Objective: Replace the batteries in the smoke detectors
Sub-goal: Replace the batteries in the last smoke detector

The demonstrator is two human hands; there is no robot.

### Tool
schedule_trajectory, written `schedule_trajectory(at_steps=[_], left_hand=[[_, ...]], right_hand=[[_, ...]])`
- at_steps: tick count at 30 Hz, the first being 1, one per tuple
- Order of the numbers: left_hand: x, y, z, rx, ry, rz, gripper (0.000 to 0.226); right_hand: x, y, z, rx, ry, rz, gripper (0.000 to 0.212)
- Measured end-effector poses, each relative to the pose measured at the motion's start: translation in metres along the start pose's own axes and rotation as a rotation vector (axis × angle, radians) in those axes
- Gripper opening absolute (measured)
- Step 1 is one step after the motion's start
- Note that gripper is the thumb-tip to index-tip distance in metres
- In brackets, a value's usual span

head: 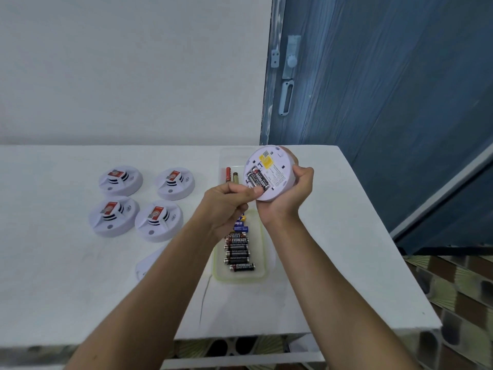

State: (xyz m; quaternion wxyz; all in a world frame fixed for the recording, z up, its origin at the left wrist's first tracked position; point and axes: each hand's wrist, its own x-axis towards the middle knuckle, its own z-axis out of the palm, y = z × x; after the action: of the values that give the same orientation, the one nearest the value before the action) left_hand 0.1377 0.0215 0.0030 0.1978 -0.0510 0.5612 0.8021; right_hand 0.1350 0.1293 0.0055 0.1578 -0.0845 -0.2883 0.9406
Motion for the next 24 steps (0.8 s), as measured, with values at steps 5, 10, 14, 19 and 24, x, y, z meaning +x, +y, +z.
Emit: schedule_trajectory(at_steps=[5, 10, 14, 19, 24], left_hand=[[-0.007, -0.002, -0.01, 0.017, 0.033, 0.022, 0.023], [-0.02, 0.0, -0.034, 0.51, 0.087, 0.254, 0.03], [-0.028, 0.013, -0.061, 1.062, 0.03, 0.34, 0.035], [-0.05, 0.029, -0.099, 1.361, -0.081, 0.228, 0.013], [-0.067, 0.022, -0.138, 1.541, -0.079, 0.081, 0.029]], right_hand=[[-0.007, 0.012, -0.001, -0.03, 0.0, -0.001, 0.043], [-0.014, 0.028, -0.002, -0.072, 0.04, 0.049, 0.05], [-0.024, 0.043, 0.002, -0.126, 0.033, 0.12, 0.05], [-0.032, 0.054, 0.005, -0.141, 0.026, 0.161, 0.052], [-0.043, 0.065, 0.011, -0.137, 0.071, 0.188, 0.063]])
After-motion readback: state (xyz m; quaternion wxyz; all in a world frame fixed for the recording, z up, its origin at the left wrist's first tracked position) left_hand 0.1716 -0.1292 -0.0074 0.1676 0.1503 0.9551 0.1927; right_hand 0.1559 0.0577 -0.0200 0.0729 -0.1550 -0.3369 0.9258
